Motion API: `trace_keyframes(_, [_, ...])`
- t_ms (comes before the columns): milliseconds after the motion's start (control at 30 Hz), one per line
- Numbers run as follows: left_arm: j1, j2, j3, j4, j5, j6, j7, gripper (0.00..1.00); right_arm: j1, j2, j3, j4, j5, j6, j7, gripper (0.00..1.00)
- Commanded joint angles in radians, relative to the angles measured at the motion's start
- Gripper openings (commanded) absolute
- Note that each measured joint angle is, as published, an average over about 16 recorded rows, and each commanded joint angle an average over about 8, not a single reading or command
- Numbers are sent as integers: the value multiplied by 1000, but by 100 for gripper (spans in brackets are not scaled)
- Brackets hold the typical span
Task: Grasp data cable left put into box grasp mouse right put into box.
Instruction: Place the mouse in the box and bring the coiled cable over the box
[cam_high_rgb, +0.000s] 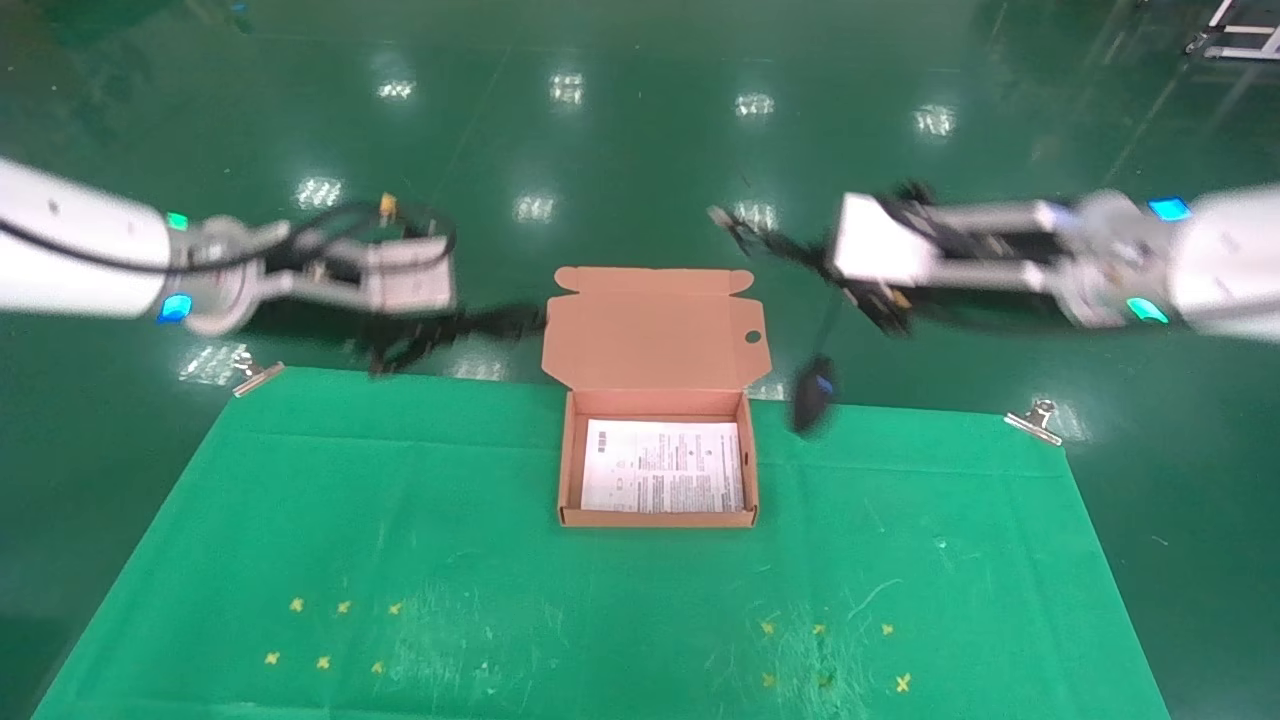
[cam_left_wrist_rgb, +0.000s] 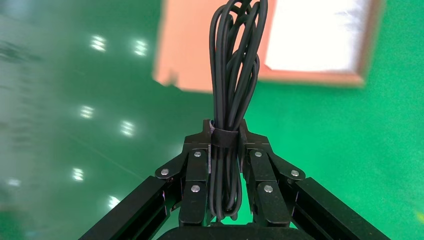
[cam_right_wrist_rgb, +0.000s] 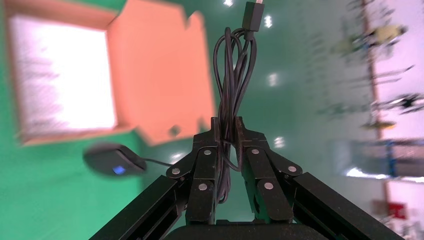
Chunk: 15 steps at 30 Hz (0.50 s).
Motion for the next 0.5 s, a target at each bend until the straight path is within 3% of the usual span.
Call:
trace_keyframes(33, [-12, 5, -9, -33, 0, -21, -13, 0, 38, -46, 3, -27, -9, 18, -10, 0])
trace_keyframes(267, [-44, 51, 4, -38, 83, -93, -73, 0, 131, -207, 12, -212, 29, 66, -127, 0])
trace_keyframes(500, [-63, 68, 10, -53, 140, -137, -128, 0, 197, -302, 10, -353, 60, 61, -229, 0])
